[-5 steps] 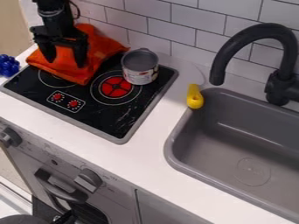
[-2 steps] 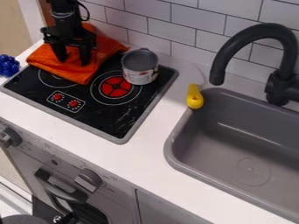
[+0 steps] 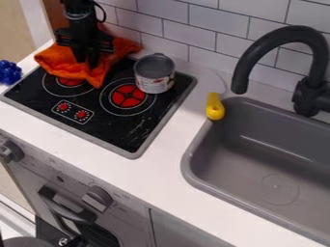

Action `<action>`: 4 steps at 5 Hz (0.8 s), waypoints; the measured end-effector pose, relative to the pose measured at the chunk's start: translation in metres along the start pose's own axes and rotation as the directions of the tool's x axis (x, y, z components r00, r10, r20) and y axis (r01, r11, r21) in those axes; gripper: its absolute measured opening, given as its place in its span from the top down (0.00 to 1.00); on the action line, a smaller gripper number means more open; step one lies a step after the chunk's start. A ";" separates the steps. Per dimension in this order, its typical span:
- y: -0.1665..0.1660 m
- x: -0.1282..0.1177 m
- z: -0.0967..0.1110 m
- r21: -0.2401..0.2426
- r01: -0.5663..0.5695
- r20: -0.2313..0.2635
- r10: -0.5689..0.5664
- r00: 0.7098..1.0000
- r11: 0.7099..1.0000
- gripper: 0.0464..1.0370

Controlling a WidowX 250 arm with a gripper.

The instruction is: Move the orange cloth to the bottom center of the burner

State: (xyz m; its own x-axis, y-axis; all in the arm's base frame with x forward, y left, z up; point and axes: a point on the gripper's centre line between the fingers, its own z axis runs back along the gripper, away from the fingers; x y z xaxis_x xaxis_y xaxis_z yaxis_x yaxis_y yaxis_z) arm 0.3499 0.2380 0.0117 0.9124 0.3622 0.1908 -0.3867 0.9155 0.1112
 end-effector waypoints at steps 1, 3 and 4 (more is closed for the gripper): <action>0.002 -0.009 0.001 0.014 -0.057 -0.056 0.057 0.997 0.998 0.96; 0.000 -0.052 0.006 0.046 -0.083 -0.160 0.089 0.983 0.995 0.98; -0.003 -0.069 0.008 0.042 -0.062 -0.154 0.068 0.986 0.997 0.98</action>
State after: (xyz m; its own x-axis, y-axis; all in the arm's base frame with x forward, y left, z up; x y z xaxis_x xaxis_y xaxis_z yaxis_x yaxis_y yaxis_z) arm 0.2867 0.2087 0.0060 0.8938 0.4462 0.0455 -0.4480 0.8831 0.1395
